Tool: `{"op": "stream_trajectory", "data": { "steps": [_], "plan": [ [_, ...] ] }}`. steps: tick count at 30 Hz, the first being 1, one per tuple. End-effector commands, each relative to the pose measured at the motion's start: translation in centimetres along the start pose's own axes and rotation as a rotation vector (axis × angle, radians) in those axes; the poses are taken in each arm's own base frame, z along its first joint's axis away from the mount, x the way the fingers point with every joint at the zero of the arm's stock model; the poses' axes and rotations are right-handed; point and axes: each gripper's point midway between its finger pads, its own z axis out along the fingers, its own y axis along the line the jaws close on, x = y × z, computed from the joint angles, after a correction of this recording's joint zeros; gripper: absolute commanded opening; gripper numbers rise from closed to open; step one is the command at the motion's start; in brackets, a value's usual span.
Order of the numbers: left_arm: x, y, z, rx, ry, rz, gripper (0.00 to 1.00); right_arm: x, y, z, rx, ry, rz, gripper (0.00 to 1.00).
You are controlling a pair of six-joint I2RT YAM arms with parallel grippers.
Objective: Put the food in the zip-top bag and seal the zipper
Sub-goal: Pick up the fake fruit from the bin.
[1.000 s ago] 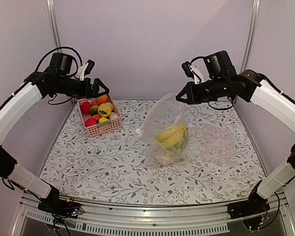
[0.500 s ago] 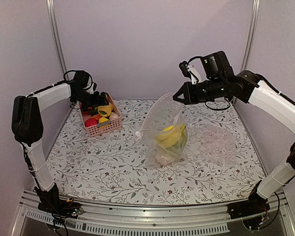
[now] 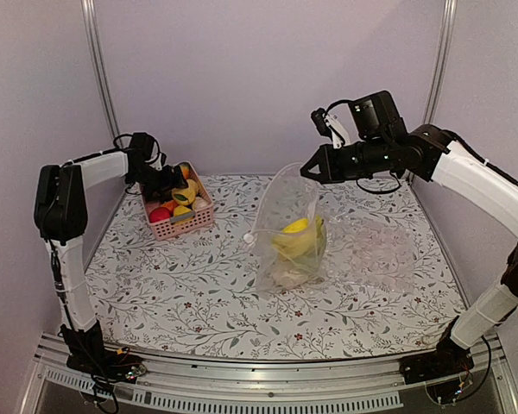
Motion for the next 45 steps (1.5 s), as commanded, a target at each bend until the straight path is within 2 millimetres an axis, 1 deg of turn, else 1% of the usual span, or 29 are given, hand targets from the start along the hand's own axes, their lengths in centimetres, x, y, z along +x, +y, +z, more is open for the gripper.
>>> {"op": "stream_trajectory", "data": {
  "steps": [1, 4, 8, 14, 17, 23, 25, 26, 28, 30, 34, 35, 36, 38, 40, 43, 45],
  "plan": [
    [-0.8, -0.8, 1.1, 0.053, -0.006, -0.004, 0.96, 0.3, 0.5, 1.0, -0.024, 0.012, 0.009, 0.0],
    [-0.8, -1.0, 1.6, 0.072, 0.0, -0.003, 0.96, 0.6, 0.4, 1.1, -0.022, 0.018, 0.011, 0.0],
    [-0.6, -1.0, 2.0, 0.081, 0.009, -0.004, 0.92, 0.7, 0.4, 1.1, -0.023, 0.022, 0.012, 0.0],
    [-0.6, -1.6, 1.8, 0.11, 0.006, 0.007, 0.74, 0.6, 0.5, 1.0, -0.026, 0.019, 0.011, 0.0],
    [-0.5, -1.4, 2.0, 0.109, 0.012, 0.0, 0.65, 0.6, 0.4, 1.0, -0.025, 0.02, 0.012, 0.0],
    [-0.3, -1.5, 2.1, 0.115, 0.021, -0.002, 0.59, 0.6, 0.5, 0.9, -0.026, 0.02, 0.012, 0.0],
    [-0.4, -1.7, 1.7, 0.12, 0.017, 0.001, 0.57, 0.6, 0.4, 1.0, -0.023, 0.02, 0.012, 0.0],
    [-0.8, -1.9, 1.2, 0.117, 0.008, 0.011, 0.55, 0.7, 0.4, 1.0, -0.023, 0.022, 0.012, 0.0],
    [-1.6, -2.1, -0.4, 0.094, -0.021, 0.043, 0.54, 0.6, 0.4, 1.0, -0.023, 0.02, 0.012, 0.0],
    [-2.5, -2.3, -3.0, 0.068, -0.068, 0.079, 0.54, 0.5, 0.4, 0.9, -0.021, 0.015, 0.011, 0.0],
    [-4.1, -3.6, -9.9, 0.045, -0.224, 0.146, 0.54, 0.2, 0.5, 0.7, -0.022, 0.006, 0.009, 0.0],
    [-4.3, -4.3, -12.1, 0.06, -0.27, 0.159, 0.54, 0.2, 0.5, 0.7, -0.024, 0.005, 0.008, 0.0],
    [-4.2, -4.9, -13.7, 0.076, -0.302, 0.17, 0.54, 0.2, 0.5, 0.7, -0.025, 0.005, 0.008, 0.0],
    [-3.3, -6.1, -16.3, 0.126, -0.346, 0.189, 0.54, 0.1, 0.7, 0.7, -0.028, 0.006, 0.005, 0.0],
    [-1.9, -7.6, -18.6, 0.169, -0.378, 0.218, 0.54, 0.0, 0.7, 0.6, -0.029, 0.004, 0.001, 0.0],
    [1.0, -10.6, -21.0, 0.233, -0.373, 0.279, 0.54, -0.1, 0.8, 0.5, -0.026, 0.004, -0.008, 0.0],
    [2.8, -13.5, -23.0, 0.302, -0.377, 0.325, 0.54, -0.3, 0.8, 0.4, -0.023, 0.003, -0.015, 0.0]
  ]
}}
